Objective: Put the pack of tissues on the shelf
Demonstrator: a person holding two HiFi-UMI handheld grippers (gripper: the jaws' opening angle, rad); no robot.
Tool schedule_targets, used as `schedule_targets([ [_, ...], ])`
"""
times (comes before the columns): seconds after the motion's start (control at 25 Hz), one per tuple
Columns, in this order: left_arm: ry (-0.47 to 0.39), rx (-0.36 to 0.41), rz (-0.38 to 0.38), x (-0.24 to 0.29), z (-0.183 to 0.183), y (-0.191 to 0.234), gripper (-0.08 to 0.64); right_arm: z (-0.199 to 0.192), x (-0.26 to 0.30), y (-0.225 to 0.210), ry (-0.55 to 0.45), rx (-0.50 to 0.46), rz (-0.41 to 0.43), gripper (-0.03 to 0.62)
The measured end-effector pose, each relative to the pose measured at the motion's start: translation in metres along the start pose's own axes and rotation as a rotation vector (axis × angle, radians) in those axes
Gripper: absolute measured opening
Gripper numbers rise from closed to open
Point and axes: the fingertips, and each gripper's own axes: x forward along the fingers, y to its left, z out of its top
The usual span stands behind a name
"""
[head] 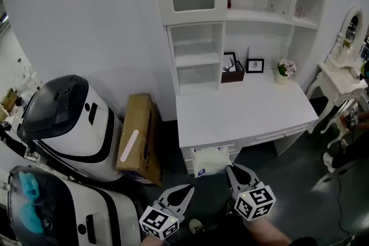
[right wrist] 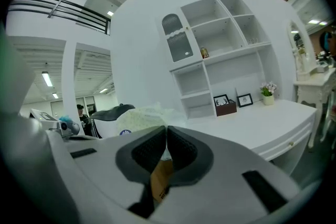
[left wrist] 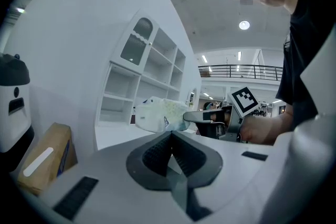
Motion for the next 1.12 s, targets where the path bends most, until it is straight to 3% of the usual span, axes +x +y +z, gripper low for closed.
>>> schedule_targets([
  [0.76, 0.021, 0.043, 0.065, 0.007, -0.002, 0.01, 0.003, 0.005, 0.004, -0.017, 0.033, -0.02, 0.013, 0.009],
  [1.12, 0.031, 0.091, 0.154, 0.029, 0.007, 0.014, 0.003, 0.019, 0.022, -0.042, 0.037, -0.03, 0.084, 0.009],
])
